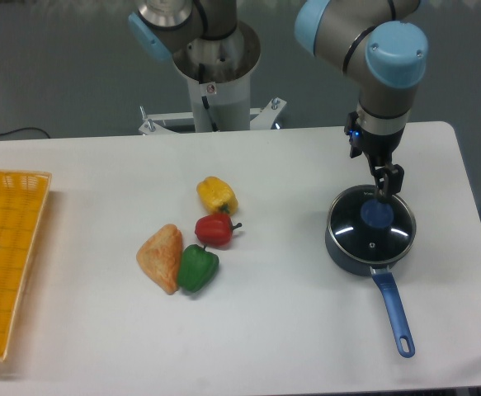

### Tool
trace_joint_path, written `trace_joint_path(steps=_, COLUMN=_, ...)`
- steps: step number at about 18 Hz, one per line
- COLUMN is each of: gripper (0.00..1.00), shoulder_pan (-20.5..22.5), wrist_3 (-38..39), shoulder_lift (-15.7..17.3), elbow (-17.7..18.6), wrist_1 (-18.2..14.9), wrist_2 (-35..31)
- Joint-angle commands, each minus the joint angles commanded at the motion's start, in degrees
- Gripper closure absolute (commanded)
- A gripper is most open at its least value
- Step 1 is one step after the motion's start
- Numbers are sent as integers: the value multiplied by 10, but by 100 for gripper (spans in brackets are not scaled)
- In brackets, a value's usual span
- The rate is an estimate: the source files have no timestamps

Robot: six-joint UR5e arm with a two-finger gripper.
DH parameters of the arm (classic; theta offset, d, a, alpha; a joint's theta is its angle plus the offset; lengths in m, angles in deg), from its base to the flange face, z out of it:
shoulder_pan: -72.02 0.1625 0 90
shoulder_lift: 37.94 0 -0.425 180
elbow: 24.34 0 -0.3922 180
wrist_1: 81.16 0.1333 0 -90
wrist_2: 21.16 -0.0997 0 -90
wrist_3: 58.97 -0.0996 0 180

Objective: Open the lid

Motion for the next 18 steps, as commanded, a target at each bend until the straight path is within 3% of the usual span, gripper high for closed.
trace_joint_path(steps=7, gripper=0, shoulder_pan=0, wrist_3=1, shoulder_lift=4, elbow=1, wrist_1=-3, wrist_2=0)
trace_joint_path(steps=18, gripper=0, shoulder_pan=1, wrist_3=45, shoulder_lift=4, elbow=36, wrist_1=-1, wrist_2=0)
